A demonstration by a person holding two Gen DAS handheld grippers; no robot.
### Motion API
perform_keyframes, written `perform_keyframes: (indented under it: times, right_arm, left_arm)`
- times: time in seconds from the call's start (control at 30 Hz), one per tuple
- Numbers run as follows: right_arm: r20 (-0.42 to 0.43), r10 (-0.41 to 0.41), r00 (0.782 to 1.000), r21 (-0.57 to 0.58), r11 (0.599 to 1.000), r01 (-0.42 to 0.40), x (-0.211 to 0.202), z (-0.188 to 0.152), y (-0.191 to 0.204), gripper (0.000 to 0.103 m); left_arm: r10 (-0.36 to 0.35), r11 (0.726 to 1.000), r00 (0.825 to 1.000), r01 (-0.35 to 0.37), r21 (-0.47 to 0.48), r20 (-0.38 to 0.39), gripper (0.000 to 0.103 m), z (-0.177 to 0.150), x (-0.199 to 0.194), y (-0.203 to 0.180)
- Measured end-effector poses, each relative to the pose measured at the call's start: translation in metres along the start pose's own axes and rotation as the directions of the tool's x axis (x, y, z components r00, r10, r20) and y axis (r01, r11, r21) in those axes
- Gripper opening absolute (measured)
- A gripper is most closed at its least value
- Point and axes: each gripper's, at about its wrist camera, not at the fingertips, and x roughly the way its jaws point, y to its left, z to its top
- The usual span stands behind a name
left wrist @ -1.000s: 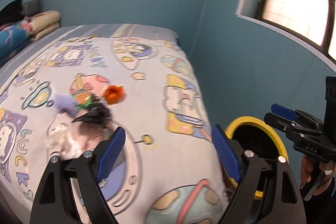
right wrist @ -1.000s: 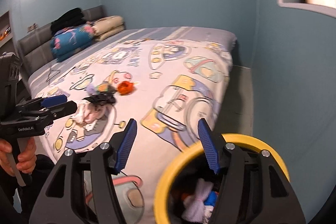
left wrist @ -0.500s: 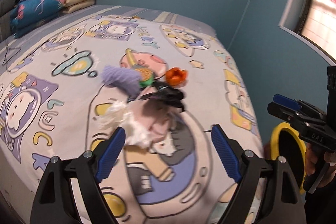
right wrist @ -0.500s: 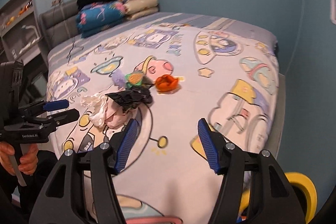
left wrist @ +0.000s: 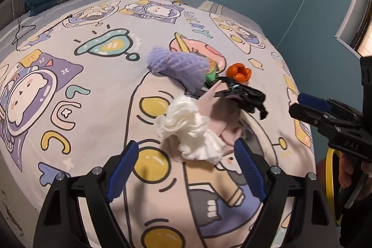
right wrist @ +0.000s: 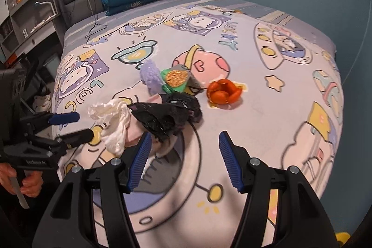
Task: Collect trash
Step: 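Move both tools back over the remaining trash on the bed, then grasp the black plastic bag with the right tool while the left tool grasps a white tissue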
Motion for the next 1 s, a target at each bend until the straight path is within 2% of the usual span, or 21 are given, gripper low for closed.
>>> perform_keyframes:
  times: [0.2, 0.33, 0.5, 0.7, 0.87, 1.0]
  right_arm:
    - [-0.033, 0.037, 0.999, -0.006, 0.999, -0.037, 0.025, 0.019, 0.005, 0.06]
    - [-0.081, 0.073, 0.994, 0.033, 0.997, -0.07, 0.048, 0.031, 0.003, 0.06]
    - [-0.135, 0.084, 0.987, 0.072, 0.995, -0.075, 0.075, 0.037, -0.002, 0.06]
    - [-0.184, 0.076, 0.98, 0.097, 0.994, -0.059, 0.097, 0.032, -0.008, 0.056]
    - [-0.2, 0.082, 0.976, 0.121, 0.991, -0.059, 0.104, 0.029, -0.014, 0.038]
    - [-0.208, 0.097, 0.973, 0.133, 0.989, -0.07, 0.107, 0.029, -0.016, 0.032]
  left_arm:
    - [-0.007, 1.0, 1.0, 0.006, -0.013, -0.023, 0.08, 0.004, 0.014, 0.006]
    - [-0.011, 1.0, 0.999, 0.01, -0.022, -0.037, 0.08, 0.007, 0.024, 0.008]
    - [-0.022, 0.999, 0.998, 0.02, -0.047, -0.053, 0.079, 0.011, 0.034, 0.012]
    - [-0.032, 0.997, 0.997, 0.027, -0.072, -0.074, 0.061, 0.012, 0.042, 0.021]
    - [-0.048, 0.994, 0.994, 0.039, -0.1, -0.095, 0.041, 0.013, 0.049, 0.03]
    - [-0.056, 0.994, 0.993, 0.046, -0.103, -0.1, 0.028, 0.014, 0.051, 0.031]
